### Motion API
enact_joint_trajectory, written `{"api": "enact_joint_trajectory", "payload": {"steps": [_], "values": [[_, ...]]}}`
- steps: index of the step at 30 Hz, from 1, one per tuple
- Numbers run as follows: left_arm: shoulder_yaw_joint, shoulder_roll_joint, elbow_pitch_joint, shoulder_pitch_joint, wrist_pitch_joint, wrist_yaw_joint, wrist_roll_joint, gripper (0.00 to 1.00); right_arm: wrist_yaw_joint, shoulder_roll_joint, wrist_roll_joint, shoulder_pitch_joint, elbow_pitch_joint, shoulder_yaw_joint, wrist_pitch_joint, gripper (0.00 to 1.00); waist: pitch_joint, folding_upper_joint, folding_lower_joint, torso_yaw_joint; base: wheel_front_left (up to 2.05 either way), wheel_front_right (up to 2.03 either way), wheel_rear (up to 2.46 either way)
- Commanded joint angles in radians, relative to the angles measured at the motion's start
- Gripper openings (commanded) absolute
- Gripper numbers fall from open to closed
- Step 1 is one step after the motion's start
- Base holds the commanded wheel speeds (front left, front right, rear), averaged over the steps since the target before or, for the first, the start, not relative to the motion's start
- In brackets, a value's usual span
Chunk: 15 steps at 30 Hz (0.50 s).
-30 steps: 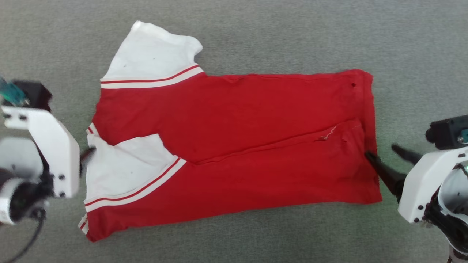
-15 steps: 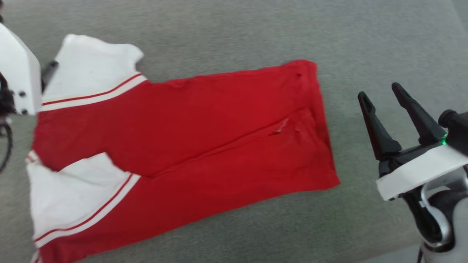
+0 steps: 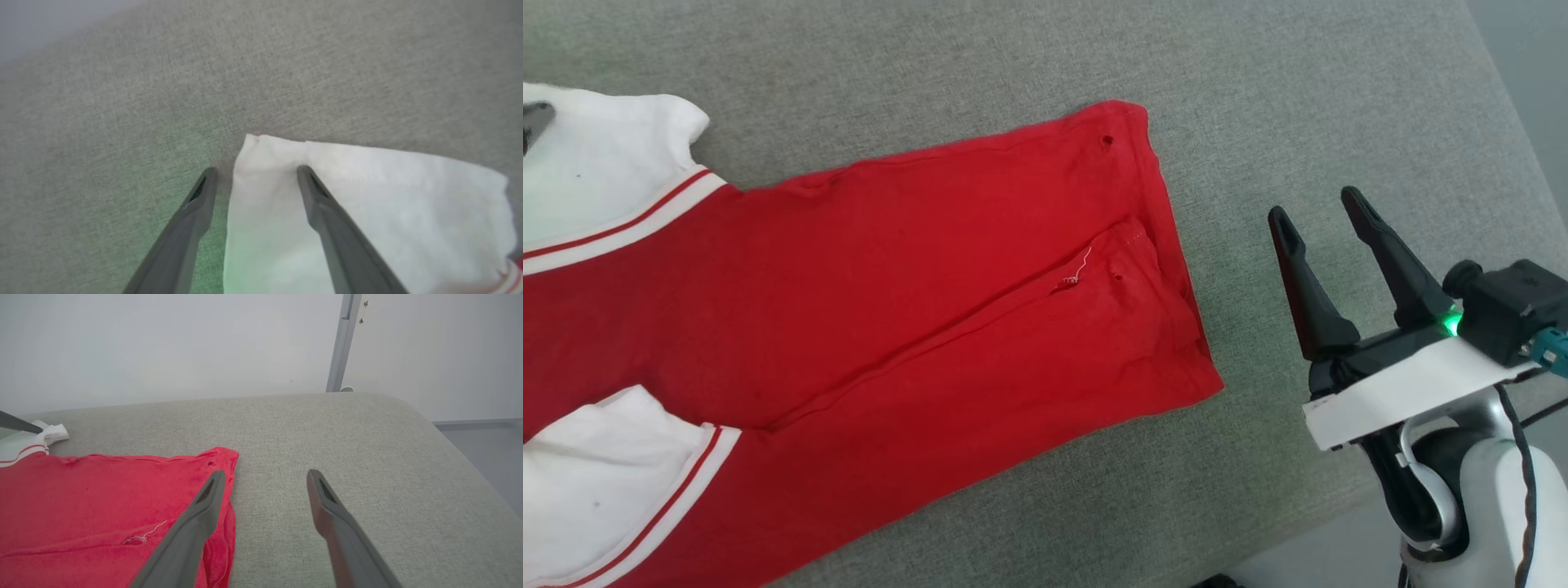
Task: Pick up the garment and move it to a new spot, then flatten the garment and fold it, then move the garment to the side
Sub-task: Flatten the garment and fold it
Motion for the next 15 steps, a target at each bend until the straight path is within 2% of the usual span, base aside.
{"api": "enact_joint_trajectory", "payload": {"steps": [1, 6, 7, 8, 15], "values": [[-0.01, -0.009, 0.039, -0.021, 0.019, -0.005, 0.006, 1.0, 0.0, -0.003, 0.01, -0.016, 0.002, 0.009, 0.006, 1.0, 0.014, 0.0, 0.0, -0.008, 0.0, 0.0, 0.0], [-0.044, -0.053, 0.161, -0.024, 0.093, -0.004, 0.006, 1.0, 0.0, -0.025, 0.049, -0.056, 0.015, 0.053, 0.062, 1.0, 0.032, 0.0, 0.0, -0.006, 0.0, 0.0, 0.0], [-0.05, -0.069, 0.179, -0.02, 0.118, -0.01, -0.004, 0.46, 0.0, -0.031, 0.058, -0.068, 0.022, 0.06, 0.08, 1.0, 0.035, 0.0, 0.0, -0.002, 0.0, 0.0, 0.0], [-0.053, -0.08, 0.193, -0.021, 0.129, -0.009, -0.009, 0.0, 0.0, -0.03, 0.069, -0.081, 0.031, 0.063, 0.099, 1.0, 0.039, 0.0, 0.0, 0.002, 0.0, 0.0, 0.0], [-0.064, -0.158, 0.221, -0.096, 0.129, -0.033, 0.006, 0.0, 0.0, -0.059, 0.119, -0.252, 0.158, 0.083, 0.232, 1.0, 0.062, 0.0, 0.0, 0.06, 0.0, 0.0, 0.0]]}}
